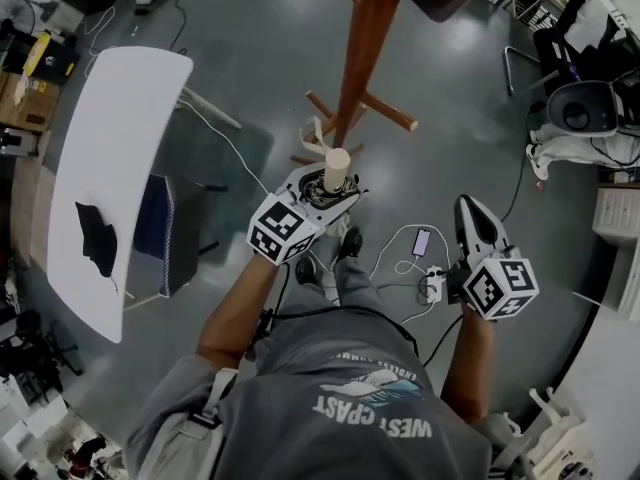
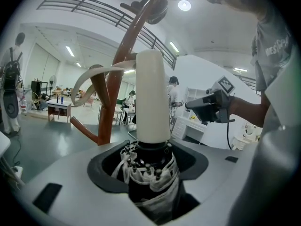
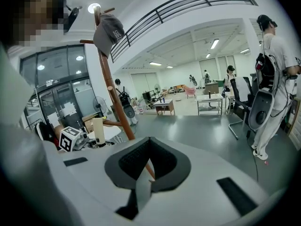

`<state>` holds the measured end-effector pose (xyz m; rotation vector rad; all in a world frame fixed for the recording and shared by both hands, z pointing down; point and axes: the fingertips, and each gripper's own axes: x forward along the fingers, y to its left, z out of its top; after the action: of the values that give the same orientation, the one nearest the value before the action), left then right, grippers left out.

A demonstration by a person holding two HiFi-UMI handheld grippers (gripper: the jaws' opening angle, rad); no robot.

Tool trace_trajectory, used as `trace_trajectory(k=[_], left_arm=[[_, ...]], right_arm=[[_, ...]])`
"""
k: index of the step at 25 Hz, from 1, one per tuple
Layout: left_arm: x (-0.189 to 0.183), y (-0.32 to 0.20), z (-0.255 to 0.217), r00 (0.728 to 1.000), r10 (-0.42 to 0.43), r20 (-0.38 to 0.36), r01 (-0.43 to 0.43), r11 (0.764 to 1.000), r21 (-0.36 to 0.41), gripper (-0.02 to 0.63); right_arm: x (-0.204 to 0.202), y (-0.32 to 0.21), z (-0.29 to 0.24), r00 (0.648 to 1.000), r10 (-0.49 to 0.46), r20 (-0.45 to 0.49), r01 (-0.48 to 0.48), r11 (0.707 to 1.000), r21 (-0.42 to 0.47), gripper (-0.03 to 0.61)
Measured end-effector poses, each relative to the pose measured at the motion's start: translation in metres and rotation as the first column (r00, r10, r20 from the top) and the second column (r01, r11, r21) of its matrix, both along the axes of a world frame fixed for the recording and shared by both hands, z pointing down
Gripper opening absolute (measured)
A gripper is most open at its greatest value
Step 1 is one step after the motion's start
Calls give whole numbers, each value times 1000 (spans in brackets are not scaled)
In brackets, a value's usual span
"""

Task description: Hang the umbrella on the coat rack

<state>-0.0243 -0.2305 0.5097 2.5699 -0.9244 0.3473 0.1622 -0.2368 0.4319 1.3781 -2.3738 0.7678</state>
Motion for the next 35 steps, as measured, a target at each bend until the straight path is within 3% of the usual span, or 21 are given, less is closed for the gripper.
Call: trace_trajectory(k=[35], left_arm=[[8, 5, 50, 996, -80, -35, 77, 994, -73, 267]], right_arm=[[-8, 9, 25, 999, -24, -22, 22, 997, -67, 23]])
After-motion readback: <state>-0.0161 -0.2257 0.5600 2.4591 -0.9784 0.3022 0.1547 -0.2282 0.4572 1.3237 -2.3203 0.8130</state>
